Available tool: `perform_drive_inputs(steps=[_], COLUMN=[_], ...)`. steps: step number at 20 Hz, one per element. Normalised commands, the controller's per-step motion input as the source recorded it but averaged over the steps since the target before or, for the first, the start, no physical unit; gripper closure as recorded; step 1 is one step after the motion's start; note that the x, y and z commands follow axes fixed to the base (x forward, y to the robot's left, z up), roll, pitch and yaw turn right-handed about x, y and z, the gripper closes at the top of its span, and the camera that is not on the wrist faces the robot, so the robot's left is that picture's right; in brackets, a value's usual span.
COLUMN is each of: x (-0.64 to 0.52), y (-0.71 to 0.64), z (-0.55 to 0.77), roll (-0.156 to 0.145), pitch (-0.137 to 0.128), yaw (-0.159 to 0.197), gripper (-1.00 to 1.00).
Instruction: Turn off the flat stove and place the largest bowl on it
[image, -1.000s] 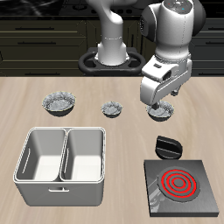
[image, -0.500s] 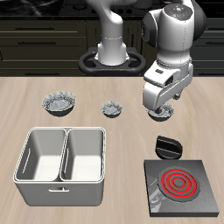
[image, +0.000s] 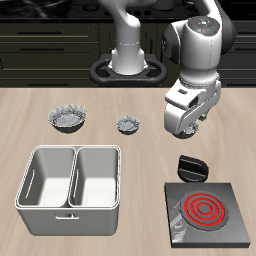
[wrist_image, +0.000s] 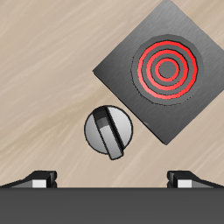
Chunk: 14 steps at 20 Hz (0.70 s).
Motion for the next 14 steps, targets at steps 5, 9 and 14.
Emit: perform_drive_inputs(steps=[5,9,14], x=[-0.02,0.0,-0.02], y=[0.05,0.01,0.01], z=[-0.25,-0.17,-0.26], roll=[0.002,0.009,0.004], pitch=[0.025,0.017,0.028], yaw=[0.006,0.013,0.014], gripper=[-1.0,-1.0,-1.0])
